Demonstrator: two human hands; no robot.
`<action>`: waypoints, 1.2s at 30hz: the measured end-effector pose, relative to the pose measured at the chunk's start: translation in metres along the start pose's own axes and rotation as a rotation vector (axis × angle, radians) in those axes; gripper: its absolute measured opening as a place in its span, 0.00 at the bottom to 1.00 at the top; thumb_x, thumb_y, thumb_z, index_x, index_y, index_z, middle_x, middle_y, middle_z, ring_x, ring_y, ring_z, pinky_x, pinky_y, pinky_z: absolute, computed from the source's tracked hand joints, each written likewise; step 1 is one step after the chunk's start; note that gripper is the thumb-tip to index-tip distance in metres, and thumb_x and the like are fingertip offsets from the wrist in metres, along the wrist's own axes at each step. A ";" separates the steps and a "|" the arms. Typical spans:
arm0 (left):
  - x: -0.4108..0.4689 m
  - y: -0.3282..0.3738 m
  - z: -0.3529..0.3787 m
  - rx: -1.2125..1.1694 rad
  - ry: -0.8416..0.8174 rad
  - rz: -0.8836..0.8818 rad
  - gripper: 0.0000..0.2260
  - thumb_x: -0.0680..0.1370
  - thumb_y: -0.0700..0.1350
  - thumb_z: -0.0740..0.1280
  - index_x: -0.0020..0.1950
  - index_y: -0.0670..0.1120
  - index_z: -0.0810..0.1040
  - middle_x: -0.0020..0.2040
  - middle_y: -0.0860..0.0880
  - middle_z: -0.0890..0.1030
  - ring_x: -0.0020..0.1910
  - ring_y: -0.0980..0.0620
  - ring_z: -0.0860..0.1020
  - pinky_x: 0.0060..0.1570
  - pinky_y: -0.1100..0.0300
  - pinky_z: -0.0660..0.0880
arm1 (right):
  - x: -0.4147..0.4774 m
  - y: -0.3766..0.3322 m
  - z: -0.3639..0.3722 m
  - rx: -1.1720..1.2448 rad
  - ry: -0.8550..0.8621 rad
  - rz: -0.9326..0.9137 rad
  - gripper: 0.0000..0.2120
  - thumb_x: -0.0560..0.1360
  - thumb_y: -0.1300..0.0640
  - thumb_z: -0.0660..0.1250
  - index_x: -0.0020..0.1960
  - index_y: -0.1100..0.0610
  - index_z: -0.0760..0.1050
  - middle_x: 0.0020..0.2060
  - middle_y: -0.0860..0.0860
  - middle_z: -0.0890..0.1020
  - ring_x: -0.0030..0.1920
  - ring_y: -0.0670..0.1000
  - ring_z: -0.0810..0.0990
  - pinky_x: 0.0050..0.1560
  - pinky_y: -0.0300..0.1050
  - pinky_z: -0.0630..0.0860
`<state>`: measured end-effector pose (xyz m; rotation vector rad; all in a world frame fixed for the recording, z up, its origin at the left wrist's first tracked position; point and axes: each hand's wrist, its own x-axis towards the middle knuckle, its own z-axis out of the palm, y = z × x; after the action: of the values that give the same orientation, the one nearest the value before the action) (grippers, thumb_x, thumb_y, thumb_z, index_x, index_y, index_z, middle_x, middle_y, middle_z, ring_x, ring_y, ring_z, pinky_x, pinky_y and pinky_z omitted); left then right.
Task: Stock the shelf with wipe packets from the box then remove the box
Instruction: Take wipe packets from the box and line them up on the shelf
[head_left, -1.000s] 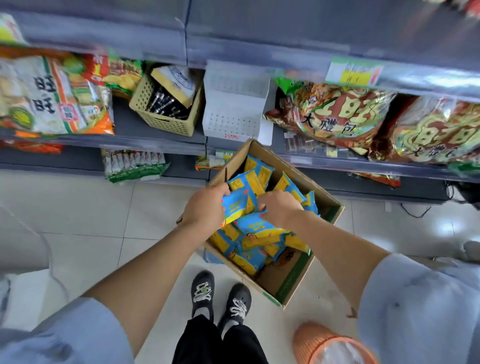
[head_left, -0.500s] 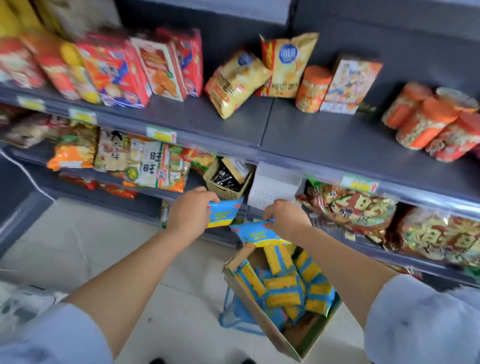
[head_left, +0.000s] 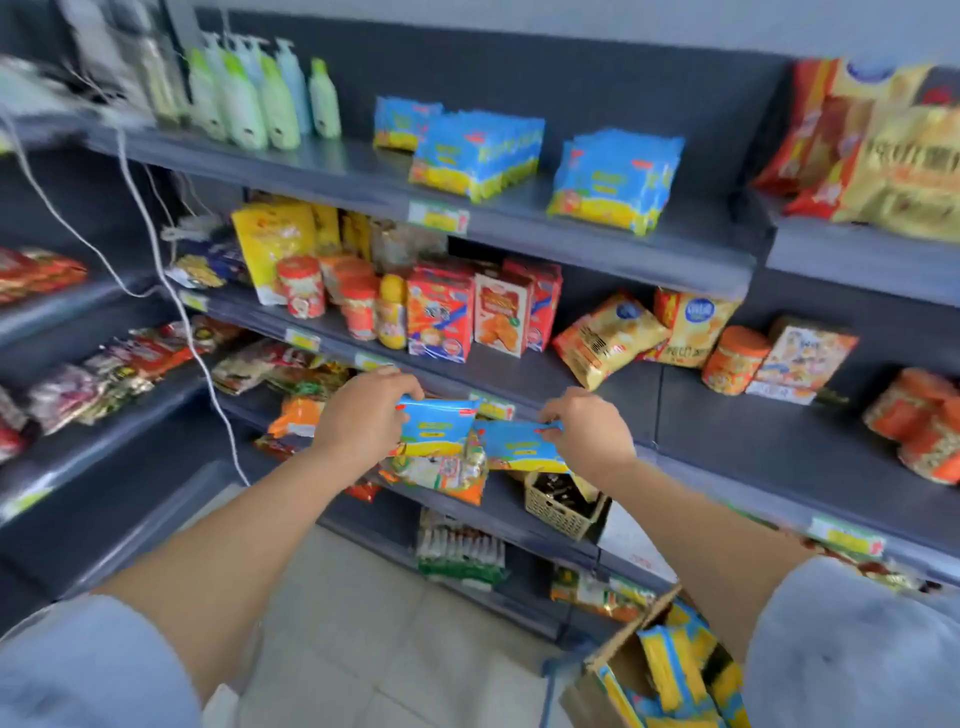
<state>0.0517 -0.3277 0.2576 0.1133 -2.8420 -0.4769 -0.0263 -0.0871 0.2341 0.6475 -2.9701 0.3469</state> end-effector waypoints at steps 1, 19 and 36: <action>0.002 -0.010 -0.013 -0.002 0.017 0.003 0.09 0.76 0.38 0.68 0.55 0.48 0.79 0.62 0.46 0.77 0.61 0.46 0.75 0.53 0.49 0.74 | 0.006 -0.015 -0.007 0.010 0.040 -0.008 0.08 0.78 0.56 0.66 0.55 0.54 0.80 0.54 0.53 0.77 0.48 0.56 0.79 0.45 0.48 0.76; 0.097 -0.115 -0.146 -0.206 0.188 0.069 0.07 0.74 0.36 0.71 0.49 0.47 0.82 0.49 0.52 0.78 0.50 0.52 0.74 0.48 0.57 0.70 | 0.147 -0.165 -0.102 0.193 0.391 -0.106 0.09 0.76 0.57 0.69 0.55 0.56 0.81 0.52 0.55 0.79 0.52 0.56 0.77 0.51 0.48 0.74; 0.301 -0.143 -0.185 -0.354 0.311 0.053 0.09 0.72 0.35 0.73 0.49 0.46 0.82 0.49 0.53 0.79 0.49 0.55 0.74 0.47 0.60 0.71 | 0.363 -0.178 -0.149 0.299 0.530 -0.153 0.09 0.73 0.57 0.71 0.53 0.57 0.82 0.53 0.54 0.80 0.56 0.55 0.77 0.54 0.46 0.73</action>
<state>-0.1850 -0.5557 0.4511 0.0402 -2.4113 -0.8585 -0.2765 -0.3549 0.4612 0.6760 -2.3700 0.8153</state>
